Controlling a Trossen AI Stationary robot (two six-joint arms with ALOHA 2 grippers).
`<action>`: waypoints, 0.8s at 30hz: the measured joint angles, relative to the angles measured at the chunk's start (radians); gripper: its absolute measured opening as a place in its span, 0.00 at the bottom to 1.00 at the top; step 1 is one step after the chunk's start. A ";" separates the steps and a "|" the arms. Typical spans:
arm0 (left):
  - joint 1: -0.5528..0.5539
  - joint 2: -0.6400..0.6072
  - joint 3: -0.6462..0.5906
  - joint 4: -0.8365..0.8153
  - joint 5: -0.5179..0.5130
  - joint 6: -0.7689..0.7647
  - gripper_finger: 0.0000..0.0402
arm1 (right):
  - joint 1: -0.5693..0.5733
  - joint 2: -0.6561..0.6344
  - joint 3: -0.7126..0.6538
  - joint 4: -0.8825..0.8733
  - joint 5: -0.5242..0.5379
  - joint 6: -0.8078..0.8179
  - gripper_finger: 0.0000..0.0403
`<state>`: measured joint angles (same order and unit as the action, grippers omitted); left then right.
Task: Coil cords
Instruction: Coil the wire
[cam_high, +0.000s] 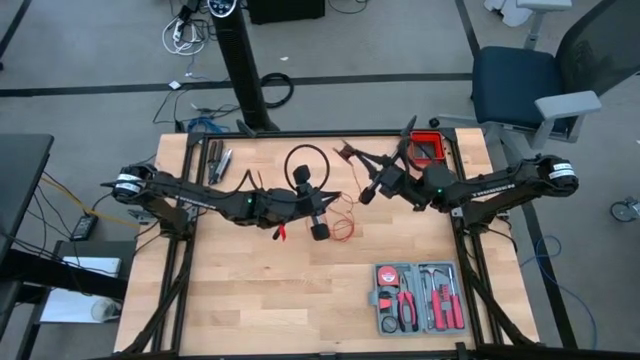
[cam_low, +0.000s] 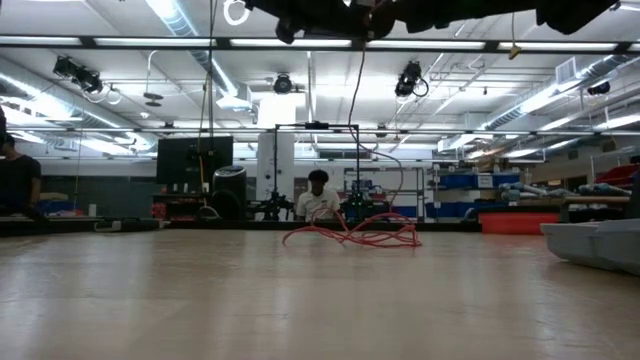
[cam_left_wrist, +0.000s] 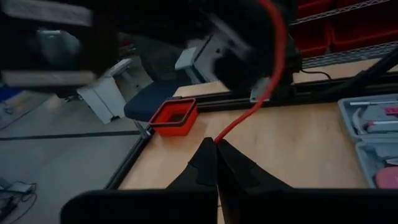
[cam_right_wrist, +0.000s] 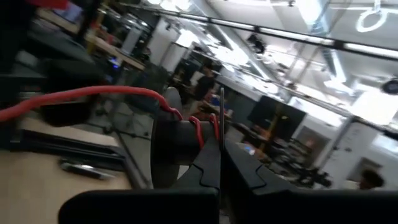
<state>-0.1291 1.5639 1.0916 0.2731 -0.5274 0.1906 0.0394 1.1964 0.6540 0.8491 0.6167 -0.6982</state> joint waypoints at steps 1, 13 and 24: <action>0.004 0.000 0.000 0.008 0.000 0.006 0.00 | 0.005 0.000 0.000 -0.010 -0.012 0.015 0.00; 0.056 0.000 0.000 0.043 0.047 0.016 0.00 | 0.112 0.001 0.000 -0.008 -0.064 0.073 0.00; 0.064 0.000 0.000 0.050 0.031 0.015 0.00 | 0.157 0.001 0.000 0.024 -0.123 0.108 0.00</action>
<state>-0.0650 1.5639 1.0916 0.3227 -0.4966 0.2058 0.1959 1.1973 0.6537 0.8726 0.4941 -0.5901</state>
